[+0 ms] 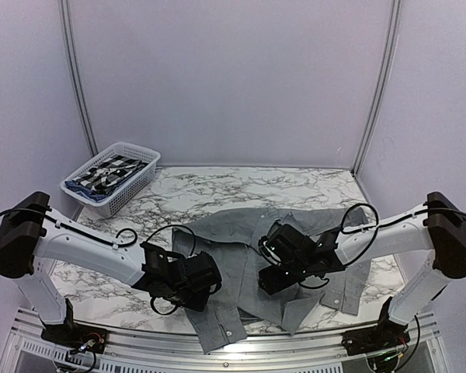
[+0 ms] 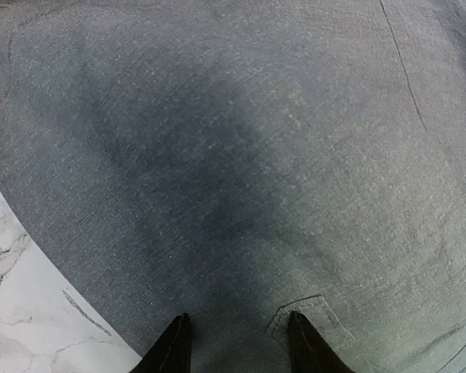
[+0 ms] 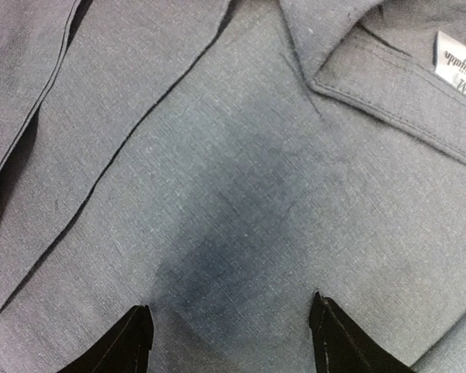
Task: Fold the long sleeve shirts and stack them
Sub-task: Flatten out the crumpled shirt at the center of the board.
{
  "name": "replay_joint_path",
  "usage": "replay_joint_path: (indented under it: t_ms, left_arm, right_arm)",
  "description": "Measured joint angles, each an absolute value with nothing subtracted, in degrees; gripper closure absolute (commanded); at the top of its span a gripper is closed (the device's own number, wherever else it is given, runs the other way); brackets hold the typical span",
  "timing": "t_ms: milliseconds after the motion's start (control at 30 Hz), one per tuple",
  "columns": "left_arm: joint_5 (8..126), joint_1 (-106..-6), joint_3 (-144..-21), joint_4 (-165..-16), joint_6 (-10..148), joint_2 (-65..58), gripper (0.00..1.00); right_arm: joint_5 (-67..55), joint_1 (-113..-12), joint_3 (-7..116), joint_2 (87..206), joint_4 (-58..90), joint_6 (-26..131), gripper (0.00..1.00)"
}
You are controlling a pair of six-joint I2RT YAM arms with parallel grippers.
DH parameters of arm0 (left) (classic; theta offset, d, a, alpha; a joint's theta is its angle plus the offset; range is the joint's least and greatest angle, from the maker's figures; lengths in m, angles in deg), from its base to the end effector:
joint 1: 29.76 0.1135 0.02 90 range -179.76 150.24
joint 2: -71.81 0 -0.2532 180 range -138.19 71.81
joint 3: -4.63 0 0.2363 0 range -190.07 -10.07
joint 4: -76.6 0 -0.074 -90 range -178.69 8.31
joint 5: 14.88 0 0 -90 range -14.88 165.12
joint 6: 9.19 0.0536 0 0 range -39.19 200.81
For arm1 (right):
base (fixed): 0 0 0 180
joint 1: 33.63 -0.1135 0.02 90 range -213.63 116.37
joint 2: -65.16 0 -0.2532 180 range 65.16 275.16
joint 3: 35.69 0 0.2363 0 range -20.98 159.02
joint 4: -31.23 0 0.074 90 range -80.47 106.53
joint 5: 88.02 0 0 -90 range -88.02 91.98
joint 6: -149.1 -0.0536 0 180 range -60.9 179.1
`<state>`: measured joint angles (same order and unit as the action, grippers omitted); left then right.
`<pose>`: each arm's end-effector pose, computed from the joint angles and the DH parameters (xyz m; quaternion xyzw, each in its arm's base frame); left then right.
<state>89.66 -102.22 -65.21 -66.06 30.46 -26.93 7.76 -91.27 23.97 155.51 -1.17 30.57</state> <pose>0.1081 -0.2973 0.1343 0.1606 0.9577 -0.1200 0.2065 0.1557 0.2356 0.1325 -0.2327 0.9431 0.1229 0.2032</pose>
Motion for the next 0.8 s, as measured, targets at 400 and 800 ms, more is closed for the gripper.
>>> replay_joint_path:
  t_ms: [400,800]
  left_arm:
    - [95.8,-96.6,-60.0,-62.1,29.3,-22.0,1.0]
    - [98.1,-91.1,-59.2,-58.6,36.6,-11.9,1.0]
  right_arm:
    - [8.7,-91.3,24.0,155.0,-2.8,30.3,0.31]
    - [8.5,-91.3,21.3,153.2,-1.0,30.3,0.29]
